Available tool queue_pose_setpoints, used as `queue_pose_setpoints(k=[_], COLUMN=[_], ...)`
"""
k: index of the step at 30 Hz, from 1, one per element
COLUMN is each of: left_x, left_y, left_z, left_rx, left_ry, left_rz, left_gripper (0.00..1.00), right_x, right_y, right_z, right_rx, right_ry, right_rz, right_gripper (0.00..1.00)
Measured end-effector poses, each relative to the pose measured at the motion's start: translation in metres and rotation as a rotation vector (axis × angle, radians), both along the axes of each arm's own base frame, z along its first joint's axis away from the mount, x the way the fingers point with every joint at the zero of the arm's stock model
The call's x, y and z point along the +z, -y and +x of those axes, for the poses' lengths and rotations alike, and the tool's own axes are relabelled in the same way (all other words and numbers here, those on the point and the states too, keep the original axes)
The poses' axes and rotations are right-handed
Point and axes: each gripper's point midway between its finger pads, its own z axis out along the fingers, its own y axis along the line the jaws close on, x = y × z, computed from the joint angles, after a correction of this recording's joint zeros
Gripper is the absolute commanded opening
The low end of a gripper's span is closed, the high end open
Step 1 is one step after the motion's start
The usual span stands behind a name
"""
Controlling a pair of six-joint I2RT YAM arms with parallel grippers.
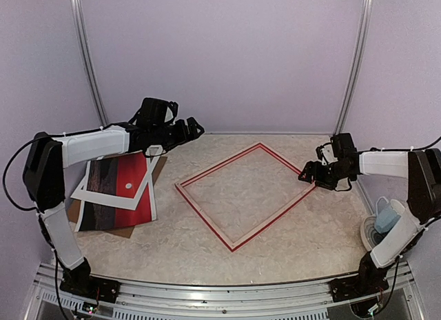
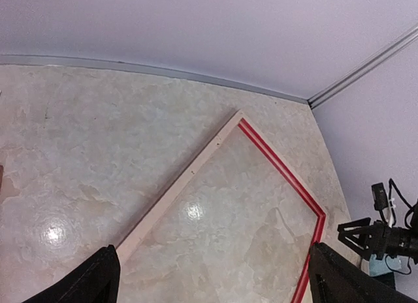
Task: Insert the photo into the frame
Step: Rotate the frame body at the center of the board.
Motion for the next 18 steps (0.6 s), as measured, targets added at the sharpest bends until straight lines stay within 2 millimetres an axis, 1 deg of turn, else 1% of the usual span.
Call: queue_pose_setpoints(k=[2, 5, 7, 10, 12, 14, 18], left_x=[-0.021, -0.062, -0.090, -0.123, -0.137, -0.146, -0.154], left_y=[-0.006, -0.010, -0.008, -0.004, -0.002, 0.000, 0.002], left_z=[0.016, 0.034, 0.040, 0.040, 0.039, 0.037, 0.034], left_rx=[0.017, 0.023, 0.017, -0.001, -0.010, -0.019, -0.029], left_ry=[-0.031, -0.100, -0.146, -0.206, -0.231, -0.249, -0.261], left_rz=[0.017, 0.044, 0.060, 0.078, 0.084, 0.088, 0.095], left_gripper=[0.99, 0.99, 0.99, 0.99, 0.99, 0.99, 0.99], right_x=[-0.006, -0.005, -0.008, -0.018, -0.024, -0.027, -0.026], right_y=[0.002, 0.002, 0.001, 0.000, -0.002, -0.006, -0.014], right_z=[-0.014, -0.023, -0.028, -0.037, -0.043, -0.047, -0.045], right_rx=[-0.002, -0.001, 0.000, 0.000, 0.004, 0.013, 0.029], right_ry=[-0.017, -0.012, -0.010, -0.034, -0.051, -0.061, -0.051], right_rz=[0.000, 0.007, 0.013, 0.021, 0.028, 0.035, 0.057], right_gripper=[0.82, 0.82, 0.82, 0.82, 0.82, 0.83, 0.83])
